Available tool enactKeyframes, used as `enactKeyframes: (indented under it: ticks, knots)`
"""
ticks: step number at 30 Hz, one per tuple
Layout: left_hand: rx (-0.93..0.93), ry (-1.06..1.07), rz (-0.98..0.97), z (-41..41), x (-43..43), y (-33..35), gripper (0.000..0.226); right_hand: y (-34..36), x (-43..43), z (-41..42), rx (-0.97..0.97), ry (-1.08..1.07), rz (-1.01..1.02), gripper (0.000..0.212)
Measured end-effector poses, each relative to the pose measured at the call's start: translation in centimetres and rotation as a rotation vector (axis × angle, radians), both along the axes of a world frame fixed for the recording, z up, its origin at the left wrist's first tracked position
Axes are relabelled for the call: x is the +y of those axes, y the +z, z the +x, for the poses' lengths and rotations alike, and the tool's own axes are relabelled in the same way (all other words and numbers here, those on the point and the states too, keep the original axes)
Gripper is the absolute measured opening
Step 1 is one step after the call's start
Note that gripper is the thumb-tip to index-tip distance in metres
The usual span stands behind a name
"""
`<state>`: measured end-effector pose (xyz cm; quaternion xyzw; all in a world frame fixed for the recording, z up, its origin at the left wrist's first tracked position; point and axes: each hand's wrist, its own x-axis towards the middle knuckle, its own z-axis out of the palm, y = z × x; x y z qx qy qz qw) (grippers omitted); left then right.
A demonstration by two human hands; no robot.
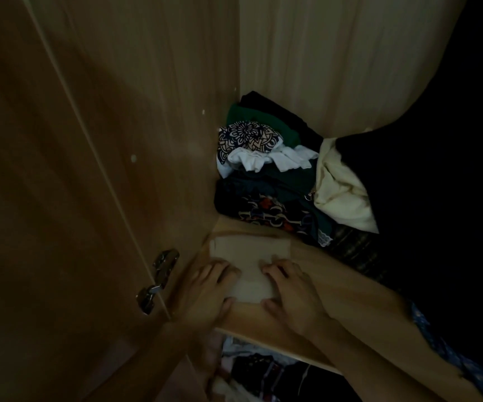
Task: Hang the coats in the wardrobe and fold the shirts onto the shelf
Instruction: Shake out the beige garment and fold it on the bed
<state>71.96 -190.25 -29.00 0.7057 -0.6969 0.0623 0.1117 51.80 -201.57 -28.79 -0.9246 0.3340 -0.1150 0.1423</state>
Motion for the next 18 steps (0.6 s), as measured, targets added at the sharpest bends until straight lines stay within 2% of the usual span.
enactKeyframes:
  ticks: [6, 11, 15, 18]
  knots:
    - [0.021, 0.221, 0.079, 1.5, -3.1, 0.4, 0.045, -0.8, -0.7, 5.0, 0.026, -0.108, -0.001, 0.074]
    - [0.067, 0.257, 0.079, 1.2, -3.3, -0.1, 0.047, -0.9, -1.5, 5.1, 0.053, -0.077, 0.035, 0.077]
    - [0.157, 0.268, 0.091, 0.9, -2.9, 0.8, 0.056, 0.5, -2.3, 4.2, 0.005, -0.015, 0.183, 0.070]
    - [0.267, 0.262, 0.089, 0.5, -2.1, 2.3, 0.054, 2.0, -2.2, 2.8, -0.096, -0.009, 0.245, 0.062]
